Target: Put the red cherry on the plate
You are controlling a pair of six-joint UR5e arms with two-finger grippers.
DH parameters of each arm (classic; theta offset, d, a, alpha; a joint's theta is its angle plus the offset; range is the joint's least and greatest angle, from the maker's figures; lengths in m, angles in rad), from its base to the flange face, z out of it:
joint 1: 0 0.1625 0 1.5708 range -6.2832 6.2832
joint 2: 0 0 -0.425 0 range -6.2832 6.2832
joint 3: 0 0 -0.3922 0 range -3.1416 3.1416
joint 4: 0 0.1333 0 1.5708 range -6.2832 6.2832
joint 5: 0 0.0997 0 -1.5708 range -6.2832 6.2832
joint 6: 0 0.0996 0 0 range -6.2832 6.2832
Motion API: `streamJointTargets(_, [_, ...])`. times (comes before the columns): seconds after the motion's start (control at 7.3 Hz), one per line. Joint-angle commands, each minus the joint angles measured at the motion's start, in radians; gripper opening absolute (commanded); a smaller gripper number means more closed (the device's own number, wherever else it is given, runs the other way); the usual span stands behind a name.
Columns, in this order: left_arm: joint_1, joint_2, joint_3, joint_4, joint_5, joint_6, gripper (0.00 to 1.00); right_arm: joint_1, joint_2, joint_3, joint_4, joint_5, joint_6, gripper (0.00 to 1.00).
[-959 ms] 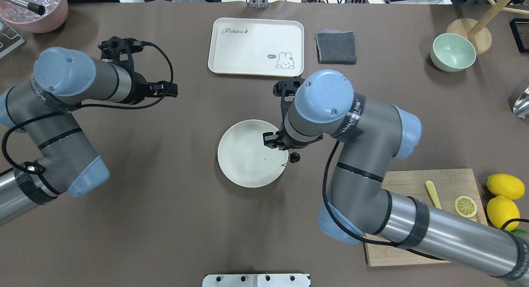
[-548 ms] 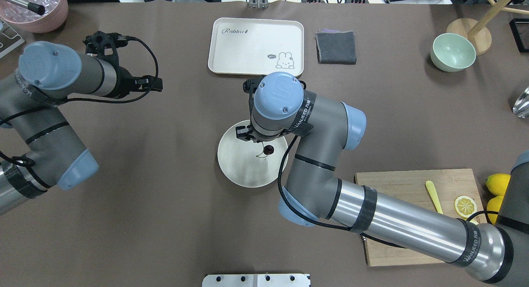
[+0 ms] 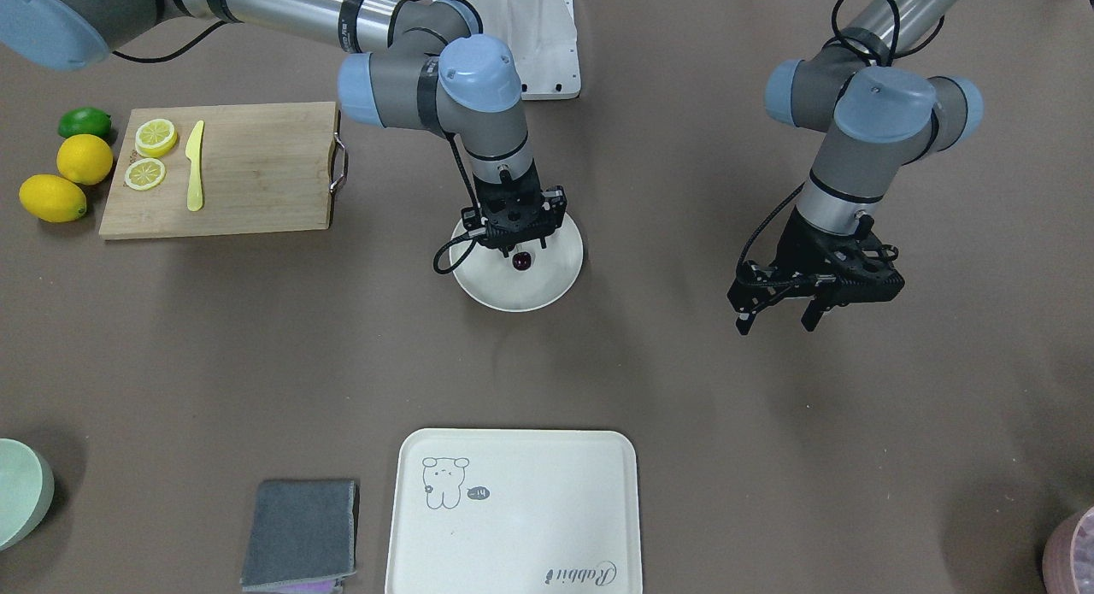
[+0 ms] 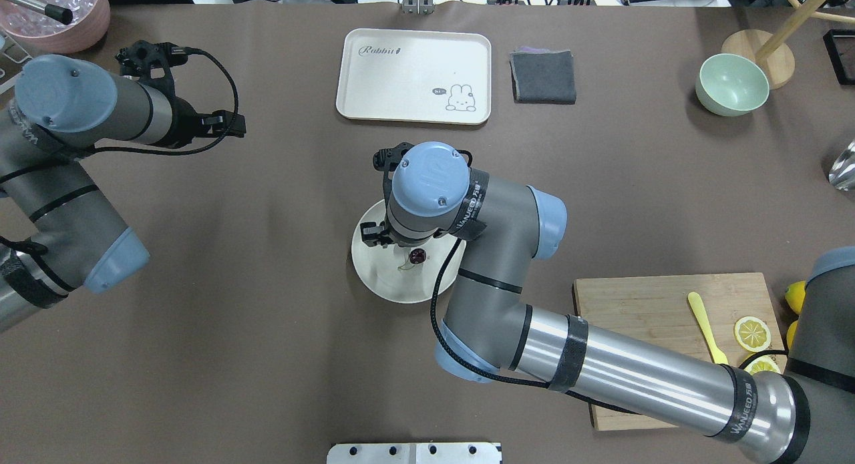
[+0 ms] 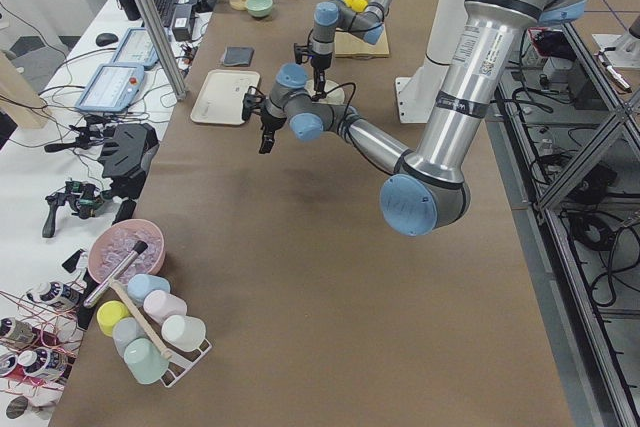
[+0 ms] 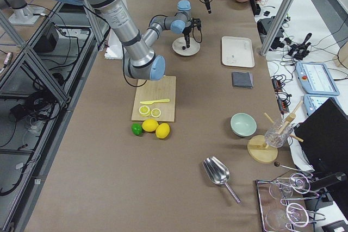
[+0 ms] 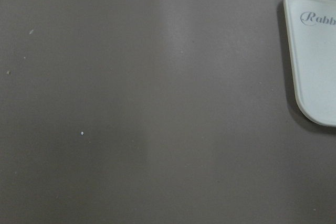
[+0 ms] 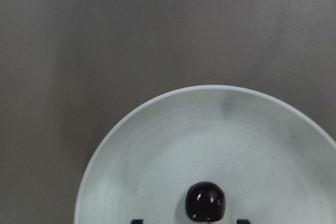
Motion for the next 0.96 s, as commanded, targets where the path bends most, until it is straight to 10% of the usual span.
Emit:
streamJointTargets(0.0, [-0.005, 0.0, 0.008, -0.003, 0.002, 0.0, 0.98, -0.012, 0.001, 0.028, -0.006, 0.005, 0.03, 1.0])
streamJointTargets(0.82, [-0.089, 0.031, 0.085, -0.158, 0.103, 0.016, 0.98, 0.432, -0.231, 0.344, -0.498, 0.269, -0.487, 1.0])
